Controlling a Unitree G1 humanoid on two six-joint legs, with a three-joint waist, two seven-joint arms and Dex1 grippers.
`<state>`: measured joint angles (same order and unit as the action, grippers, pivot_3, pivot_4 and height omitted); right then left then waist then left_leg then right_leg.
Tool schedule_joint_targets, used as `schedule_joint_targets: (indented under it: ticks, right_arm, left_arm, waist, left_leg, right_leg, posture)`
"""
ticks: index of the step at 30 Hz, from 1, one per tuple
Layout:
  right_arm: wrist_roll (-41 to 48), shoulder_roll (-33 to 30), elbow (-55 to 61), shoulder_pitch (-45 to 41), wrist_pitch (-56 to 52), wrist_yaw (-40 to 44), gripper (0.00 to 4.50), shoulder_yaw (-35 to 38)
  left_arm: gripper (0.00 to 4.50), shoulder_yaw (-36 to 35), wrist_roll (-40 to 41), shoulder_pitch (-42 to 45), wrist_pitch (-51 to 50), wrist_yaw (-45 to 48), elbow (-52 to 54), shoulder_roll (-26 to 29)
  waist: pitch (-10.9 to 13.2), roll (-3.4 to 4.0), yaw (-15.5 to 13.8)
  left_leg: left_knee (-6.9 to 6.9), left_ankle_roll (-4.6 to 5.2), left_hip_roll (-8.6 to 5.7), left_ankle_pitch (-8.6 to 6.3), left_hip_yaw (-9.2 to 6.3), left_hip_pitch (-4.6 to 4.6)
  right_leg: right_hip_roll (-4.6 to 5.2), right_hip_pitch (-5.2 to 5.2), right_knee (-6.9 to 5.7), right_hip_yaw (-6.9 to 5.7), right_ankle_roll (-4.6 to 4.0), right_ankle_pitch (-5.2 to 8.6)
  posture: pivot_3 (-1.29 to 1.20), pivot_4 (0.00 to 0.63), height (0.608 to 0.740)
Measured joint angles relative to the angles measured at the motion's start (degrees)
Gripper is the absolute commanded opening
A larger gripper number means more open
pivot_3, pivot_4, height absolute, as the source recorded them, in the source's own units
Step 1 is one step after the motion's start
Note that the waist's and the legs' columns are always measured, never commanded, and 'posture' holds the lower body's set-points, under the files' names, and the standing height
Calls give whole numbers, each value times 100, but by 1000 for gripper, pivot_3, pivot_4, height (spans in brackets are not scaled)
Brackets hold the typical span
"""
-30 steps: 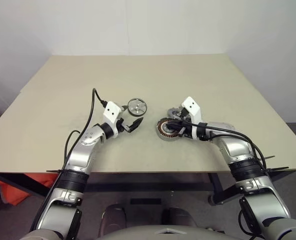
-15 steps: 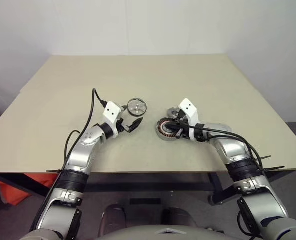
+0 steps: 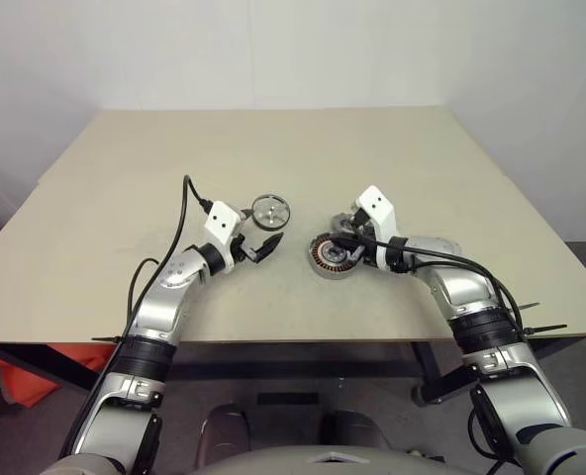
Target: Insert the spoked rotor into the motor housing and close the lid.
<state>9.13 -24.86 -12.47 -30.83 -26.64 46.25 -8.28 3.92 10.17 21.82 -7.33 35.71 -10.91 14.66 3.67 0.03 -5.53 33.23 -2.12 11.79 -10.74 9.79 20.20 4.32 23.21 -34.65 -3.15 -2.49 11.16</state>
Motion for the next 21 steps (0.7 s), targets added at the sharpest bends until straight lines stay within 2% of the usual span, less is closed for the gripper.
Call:
schedule_joint_targets:
  ticks: [8, 13, 21]
  right_arm:
    - [-60, 69, -89, 299, 18, 17, 30, -138]
    - [-97, 103, -272, 261, 162, -121, 30, -134]
    - [-67, -4, -259, 188, 7, -138, 30, -6]
  left_arm:
    - [4500, -9, 0, -1, 3, 6, -22, 9]
    - [4500, -13, 0, 5, 9, 7, -67, 20]
    - [4500, -12, -2, 4, 11, 3, -76, 18]
  waist:
    - [0, 0, -1]
    - [-5, -4, 4]
    - [-5, -4, 1]
  left_leg:
    - [0, 0, -1, 0, 0, 0]
    - [1, 0, 0, 0, 2, -25]
    - [1, -2, 0, 1, 1, -13]
  right_leg:
    - [0, -1, 1, 0, 15, 9]
    - [1, -22, 0, 3, 19, 11]
    - [0, -12, 0, 2, 20, 10]
  posture:
    - [0, 0, 740]
    - [0, 0, 740]
    - [0, 0, 740]
